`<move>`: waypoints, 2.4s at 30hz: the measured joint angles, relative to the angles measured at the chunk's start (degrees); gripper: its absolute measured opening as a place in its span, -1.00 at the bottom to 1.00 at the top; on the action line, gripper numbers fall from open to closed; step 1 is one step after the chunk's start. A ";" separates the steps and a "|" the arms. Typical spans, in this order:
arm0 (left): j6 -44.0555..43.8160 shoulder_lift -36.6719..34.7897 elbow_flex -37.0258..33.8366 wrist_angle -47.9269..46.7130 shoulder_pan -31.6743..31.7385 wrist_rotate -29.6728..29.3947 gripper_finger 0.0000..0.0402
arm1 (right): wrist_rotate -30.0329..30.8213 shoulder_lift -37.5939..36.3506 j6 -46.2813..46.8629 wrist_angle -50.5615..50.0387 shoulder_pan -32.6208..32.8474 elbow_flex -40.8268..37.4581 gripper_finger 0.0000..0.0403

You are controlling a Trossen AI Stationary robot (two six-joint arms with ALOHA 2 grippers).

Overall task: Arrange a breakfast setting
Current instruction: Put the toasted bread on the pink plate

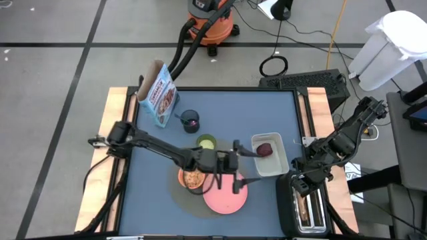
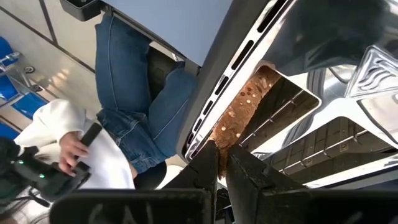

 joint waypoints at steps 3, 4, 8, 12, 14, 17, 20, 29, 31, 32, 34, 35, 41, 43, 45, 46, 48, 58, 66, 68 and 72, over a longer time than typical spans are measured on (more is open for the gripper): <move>0.11 2.42 2.78 -1.91 0.00 0.60 0.95 | 0.04 0.02 0.02 -0.16 0.00 0.00 -0.91; 0.20 3.03 3.43 -2.45 0.00 0.66 0.95 | 0.05 0.02 0.02 -0.14 0.00 0.00 -0.91; 0.38 3.07 3.62 -4.20 0.14 0.67 0.95 | 3.03 0.04 0.27 0.70 0.02 0.00 -0.91; 0.39 3.07 3.62 -4.62 0.56 0.66 0.95 | 6.76 0.07 0.08 4.77 0.02 0.00 -0.91; 0.41 3.07 3.62 -4.57 0.71 0.64 0.95 | 8.82 0.09 -0.09 6.44 0.02 0.02 -0.91; 0.41 3.07 3.62 -4.59 0.79 0.60 0.95 | 10.19 0.18 -0.11 6.71 0.01 0.04 -0.91; 0.43 3.07 3.62 -4.56 0.74 0.60 0.95 | 10.21 0.74 -0.30 6.26 0.00 0.04 -0.91; 0.96 3.07 3.62 -4.54 0.74 0.60 0.95 | 10.23 3.73 -1.29 6.31 0.00 0.04 -0.91; 0.95 3.07 3.62 -4.53 0.74 0.58 0.95 | 10.23 4.08 -1.31 6.33 0.00 0.04 -0.91; 0.95 3.07 3.62 -4.52 0.74 0.59 0.95 | 10.23 4.22 -1.42 6.31 0.00 0.04 -0.91; 0.95 3.07 3.62 -4.52 0.74 0.58 0.95 | 10.23 4.28 -1.53 6.32 0.00 0.04 -0.91; 0.92 3.07 3.62 -4.52 0.74 0.60 0.95 | 10.22 4.27 -1.53 6.33 0.00 0.04 -0.91; -0.10 3.07 3.62 -4.52 0.44 0.59 0.95 | 10.16 4.26 -1.52 7.36 0.00 0.04 -0.91; -0.12 3.06 3.62 -4.52 0.24 0.58 0.95 | 10.16 4.26 -1.51 7.44 0.00 0.04 -0.91; -0.12 3.05 3.62 -4.52 0.11 0.58 0.95 | 10.16 4.26 -1.51 7.44 0.00 0.04 -0.91; -0.11 3.05 3.62 -4.52 0.07 0.58 0.95 | 10.16 4.26 -1.51 7.44 0.00 0.04 -0.91; -0.05 3.05 3.62 -4.52 0.02 0.60 0.95 | 10.16 4.26 -1.51 7.44 0.00 0.04 -0.91; -0.05 3.00 3.62 -4.52 0.09 0.58 0.95 | 10.12 4.26 -1.10 7.57 0.00 0.04 -0.91; 0.10 3.00 3.60 -4.52 0.09 0.58 0.95 | 10.12 4.26 -1.20 7.57 0.00 0.04 -0.91; 0.47 3.00 3.60 -4.52 0.09 0.58 0.95 | 10.12 4.26 -1.25 7.56 0.00 0.04 -0.91; 0.58 3.00 3.60 -4.52 0.09 0.58 0.95 | 10.12 4.26 -1.68 7.53 0.00 0.04 -0.91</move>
